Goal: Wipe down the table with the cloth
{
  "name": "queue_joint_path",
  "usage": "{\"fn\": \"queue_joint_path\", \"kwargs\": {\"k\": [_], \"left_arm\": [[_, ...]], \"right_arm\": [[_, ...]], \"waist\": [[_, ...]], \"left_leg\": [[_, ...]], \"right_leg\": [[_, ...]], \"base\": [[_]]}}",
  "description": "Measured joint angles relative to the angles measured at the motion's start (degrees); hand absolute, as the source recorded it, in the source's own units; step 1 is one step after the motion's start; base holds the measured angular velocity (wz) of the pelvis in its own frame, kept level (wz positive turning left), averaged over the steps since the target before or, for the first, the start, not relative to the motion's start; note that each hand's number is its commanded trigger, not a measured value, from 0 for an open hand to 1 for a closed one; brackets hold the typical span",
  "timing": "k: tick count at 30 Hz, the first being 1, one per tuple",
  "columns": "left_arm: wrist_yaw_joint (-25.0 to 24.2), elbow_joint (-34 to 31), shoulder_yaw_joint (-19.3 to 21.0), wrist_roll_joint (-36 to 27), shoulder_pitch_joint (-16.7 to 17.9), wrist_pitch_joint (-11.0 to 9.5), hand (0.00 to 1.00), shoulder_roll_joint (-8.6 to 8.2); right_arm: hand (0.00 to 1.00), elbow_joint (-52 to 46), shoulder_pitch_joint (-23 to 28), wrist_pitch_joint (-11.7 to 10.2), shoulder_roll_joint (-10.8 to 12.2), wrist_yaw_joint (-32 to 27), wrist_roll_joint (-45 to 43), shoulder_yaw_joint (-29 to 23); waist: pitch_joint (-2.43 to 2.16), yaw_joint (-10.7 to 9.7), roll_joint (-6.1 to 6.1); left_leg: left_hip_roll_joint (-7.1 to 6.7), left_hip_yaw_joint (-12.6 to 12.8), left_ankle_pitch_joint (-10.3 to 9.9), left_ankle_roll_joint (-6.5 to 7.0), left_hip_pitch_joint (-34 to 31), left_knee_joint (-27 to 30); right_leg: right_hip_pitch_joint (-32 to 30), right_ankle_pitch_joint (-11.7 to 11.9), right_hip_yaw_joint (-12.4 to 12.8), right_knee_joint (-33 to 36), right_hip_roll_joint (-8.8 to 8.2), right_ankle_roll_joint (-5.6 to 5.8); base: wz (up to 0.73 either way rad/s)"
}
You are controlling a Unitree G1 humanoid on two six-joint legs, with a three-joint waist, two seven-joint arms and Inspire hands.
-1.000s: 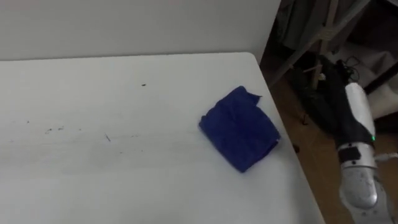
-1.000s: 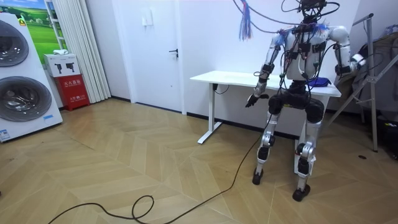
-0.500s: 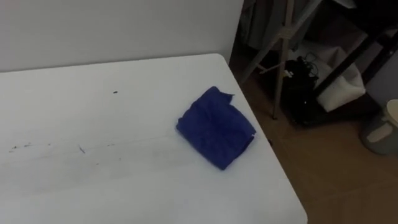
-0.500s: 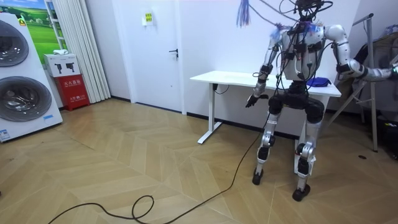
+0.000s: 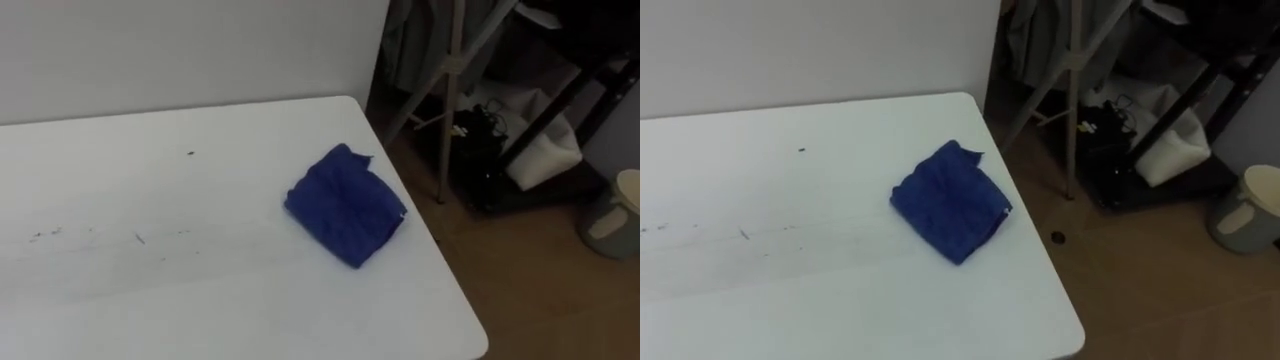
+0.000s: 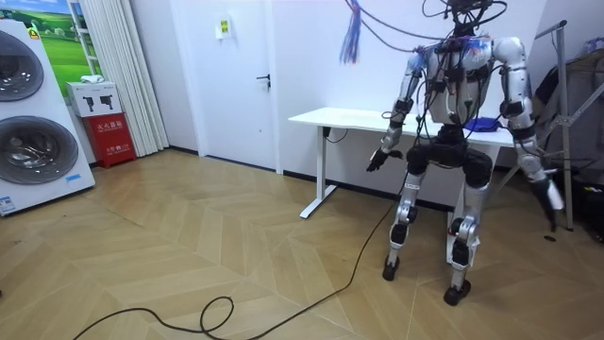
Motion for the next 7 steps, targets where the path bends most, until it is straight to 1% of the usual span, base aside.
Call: {"fn": "queue_joint_path", "kwargs": {"k": [1,3,5,7], "left_arm": [[0.2,0.74,-0.38,0.04,-0.36,0.12,0.0,-0.34],[0.45,1.2,-1.95,0.06,-0.59,0.84,0.0,-1.52],[0.6,1.22,-3.52,-0.09,-0.68,1.62,0.0,-1.73],[0.6,1.19,-4.3,-0.08,-0.83,2.21,0.0,-2.06]], "right_arm": [[0.0,0.07,-0.08,0.26,0.4,0.49,-0.02,0.6],[0.0,-0.14,-1.05,1.4,1.07,2.3,-2.07,3.24],[0.0,-0.42,-2.25,2.46,1.16,2.78,-5.5,5.84],[0.0,-1.02,-3.94,2.77,1.4,2.82,-9.85,6.63]], "waist": [[-0.02,0.03,0.33],[0.2,0.12,1.55],[0.27,0.2,1.8],[0.25,0.5,1.77]], "left_leg": [[0.03,-0.06,-0.03,-0.06,0.01,0.01],[0.13,-0.02,0.16,0.12,-0.04,0.01],[0.21,-0.03,0.22,0.1,-0.21,0.02],[0.18,-0.02,0.23,0.09,-0.25,0.01]], "right_leg": [[0.01,0.0,0.0,0.0,0.03,-0.01],[-0.09,0.0,-0.02,-0.04,0.18,-0.02],[-0.24,-0.01,-0.08,-0.04,0.24,-0.05],[-0.43,-0.02,-0.1,-0.04,0.27,-0.05]], "base": [[0.0],[0.0],[0.0],[-0.03]]}}
